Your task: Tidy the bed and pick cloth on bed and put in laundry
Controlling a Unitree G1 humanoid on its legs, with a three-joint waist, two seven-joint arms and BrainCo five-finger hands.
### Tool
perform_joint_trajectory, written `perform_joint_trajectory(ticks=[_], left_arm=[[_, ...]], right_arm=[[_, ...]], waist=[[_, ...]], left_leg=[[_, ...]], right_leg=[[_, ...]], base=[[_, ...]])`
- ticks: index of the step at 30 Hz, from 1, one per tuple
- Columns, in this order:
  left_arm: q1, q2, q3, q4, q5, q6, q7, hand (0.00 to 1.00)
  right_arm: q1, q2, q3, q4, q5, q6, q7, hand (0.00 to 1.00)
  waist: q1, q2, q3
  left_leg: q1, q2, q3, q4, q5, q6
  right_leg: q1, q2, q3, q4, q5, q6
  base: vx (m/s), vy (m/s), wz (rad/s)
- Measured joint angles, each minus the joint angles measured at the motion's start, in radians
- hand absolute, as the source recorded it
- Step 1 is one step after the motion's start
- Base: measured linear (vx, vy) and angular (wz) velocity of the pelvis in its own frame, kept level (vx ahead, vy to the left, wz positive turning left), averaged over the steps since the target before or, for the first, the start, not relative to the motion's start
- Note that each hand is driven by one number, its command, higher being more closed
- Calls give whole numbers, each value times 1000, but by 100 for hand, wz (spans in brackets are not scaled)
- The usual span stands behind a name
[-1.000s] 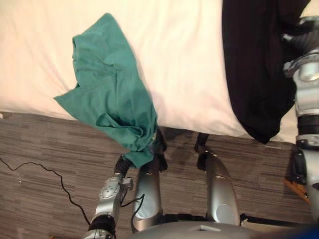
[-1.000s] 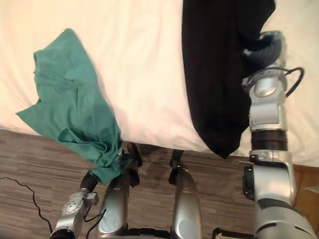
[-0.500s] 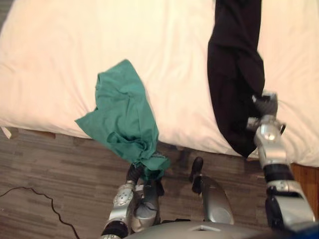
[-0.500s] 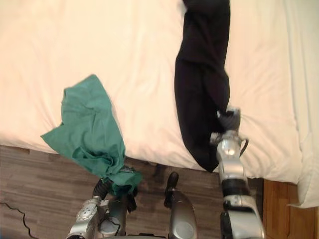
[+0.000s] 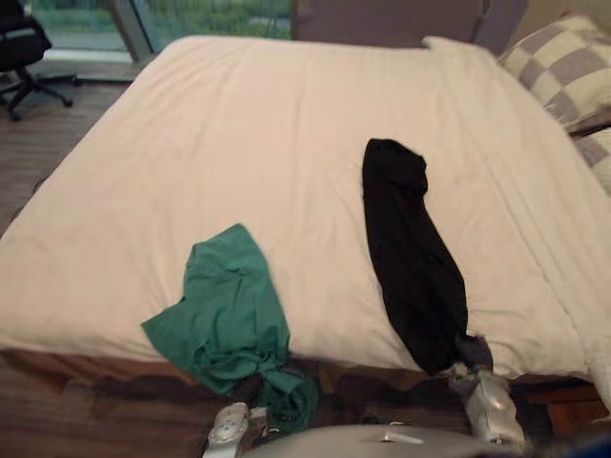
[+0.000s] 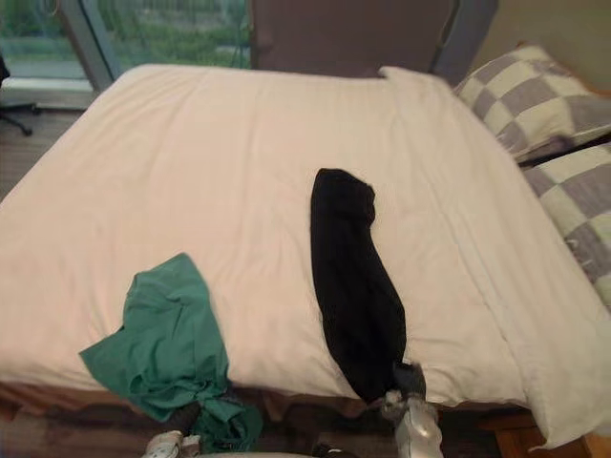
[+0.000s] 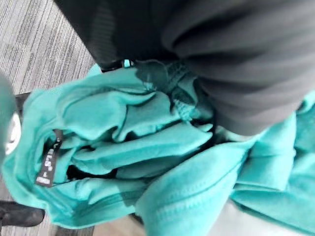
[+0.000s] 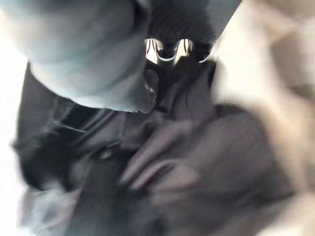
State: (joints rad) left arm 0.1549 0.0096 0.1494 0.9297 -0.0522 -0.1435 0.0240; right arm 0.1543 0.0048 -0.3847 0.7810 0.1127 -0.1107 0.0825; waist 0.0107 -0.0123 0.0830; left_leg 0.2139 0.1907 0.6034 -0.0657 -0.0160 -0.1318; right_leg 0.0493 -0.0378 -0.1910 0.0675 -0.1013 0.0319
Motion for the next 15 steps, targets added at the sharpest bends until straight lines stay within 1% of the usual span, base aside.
perform_joint_trajectory(ticks=[2,3,4,5,6,7,8,9,12,15], left_arm=[[-4,-14,19,7,5,38,22,100],[-5,-20,22,7,5,57,27,100],[-10,-31,33,8,4,90,28,100],[-10,-35,41,9,4,106,27,100],[-10,-40,54,21,3,142,27,100],[-15,-40,54,27,2,160,27,100],[-15,-40,54,27,3,169,27,100],[-15,-37,55,26,2,188,27,100],[-18,-35,56,23,0,221,27,100],[-15,-34,56,23,-2,243,27,100]], right_arm=[[76,23,-37,46,-1,58,9,100],[99,27,-46,53,-1,72,8,100],[126,29,-76,60,-1,92,12,100],[137,26,-85,61,-1,105,12,100],[163,25,-101,61,0,138,13,100],[169,28,-115,63,-2,160,11,100],[171,30,-122,63,-5,175,10,100],[173,31,-129,62,-25,195,6,100],[172,32,-137,62,-29,215,-7,100],[172,32,-137,62,-37,239,-17,100]], waist=[[-9,8,-4],[-12,15,-5],[-22,29,-9],[-28,29,-9],[-36,38,-14],[-39,38,-14],[-44,37,-16],[-49,35,-20],[-48,31,-24],[-48,36,-38]], left_leg=[[34,3,47,-1,-7,-6],[40,3,57,-1,-10,-8],[53,3,81,-1,-16,-10],[58,3,91,-1,-18,-11],[75,3,107,-1,-23,-11],[84,3,117,-2,-25,-12],[86,3,119,-2,-25,-12],[87,3,123,-2,-26,-13],[90,1,127,-2,-28,-11],[90,1,128,-3,-29,-11]], right_leg=[[13,9,41,4,0,-1],[14,11,49,5,0,-1],[14,15,72,10,0,-1],[12,16,79,11,0,-1],[13,19,97,17,-1,-1],[16,21,102,21,-1,-1],[16,21,105,21,-1,-1],[15,20,109,23,-1,-1],[13,18,115,28,-1,-1],[12,19,120,28,-1,-1]], base=[[-9,-43,-52],[-30,-15,-53],[-24,-1,-44],[-15,-4,-54],[-19,-12,-40],[-31,-13,-32],[-46,-9,-12],[-62,-7,-8],[-62,-4,-3],[-46,-6,-2]])
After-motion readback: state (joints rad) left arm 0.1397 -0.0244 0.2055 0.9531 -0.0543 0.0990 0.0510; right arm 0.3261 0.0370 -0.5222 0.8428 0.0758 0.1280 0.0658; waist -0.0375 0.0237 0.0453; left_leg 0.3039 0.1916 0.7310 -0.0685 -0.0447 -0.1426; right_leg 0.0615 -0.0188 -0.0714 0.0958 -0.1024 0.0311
